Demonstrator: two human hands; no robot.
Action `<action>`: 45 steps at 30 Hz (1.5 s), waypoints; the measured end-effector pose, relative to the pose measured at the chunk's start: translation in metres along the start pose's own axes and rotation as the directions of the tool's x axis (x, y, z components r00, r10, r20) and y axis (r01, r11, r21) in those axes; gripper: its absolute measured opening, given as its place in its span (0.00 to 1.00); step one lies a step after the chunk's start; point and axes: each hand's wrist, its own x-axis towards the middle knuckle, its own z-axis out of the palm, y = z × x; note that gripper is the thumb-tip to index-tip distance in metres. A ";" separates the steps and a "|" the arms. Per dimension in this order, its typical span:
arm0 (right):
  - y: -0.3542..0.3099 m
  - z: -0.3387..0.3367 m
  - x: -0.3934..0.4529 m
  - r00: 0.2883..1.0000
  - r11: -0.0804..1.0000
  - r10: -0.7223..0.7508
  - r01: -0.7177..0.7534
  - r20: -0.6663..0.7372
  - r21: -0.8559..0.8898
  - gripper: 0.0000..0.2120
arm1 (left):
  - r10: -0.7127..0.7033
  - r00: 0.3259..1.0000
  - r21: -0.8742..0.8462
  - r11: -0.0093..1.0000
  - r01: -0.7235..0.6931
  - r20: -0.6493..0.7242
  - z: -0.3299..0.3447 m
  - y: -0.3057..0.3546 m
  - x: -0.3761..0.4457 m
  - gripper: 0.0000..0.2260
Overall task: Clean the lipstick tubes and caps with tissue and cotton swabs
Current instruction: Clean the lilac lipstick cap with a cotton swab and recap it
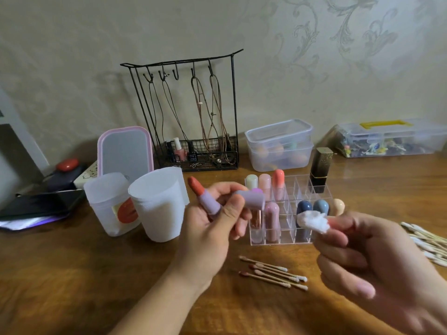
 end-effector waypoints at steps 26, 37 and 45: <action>0.028 0.017 -0.005 0.493 0.109 -0.799 0.681 0.344 -0.724 0.14 | -0.476 0.734 -0.491 0.547 0.678 0.484 0.019 -0.004 -0.017 0.23; 0.032 0.006 0.010 0.939 0.767 -0.340 0.251 -0.042 -0.590 0.36 | -0.185 0.928 -0.548 0.762 0.344 0.325 0.023 -0.004 -0.016 0.13; 0.027 0.018 0.005 0.928 0.820 -0.366 0.357 0.068 -0.447 0.09 | -0.193 0.885 -0.491 0.772 0.404 0.424 0.023 -0.007 -0.019 0.15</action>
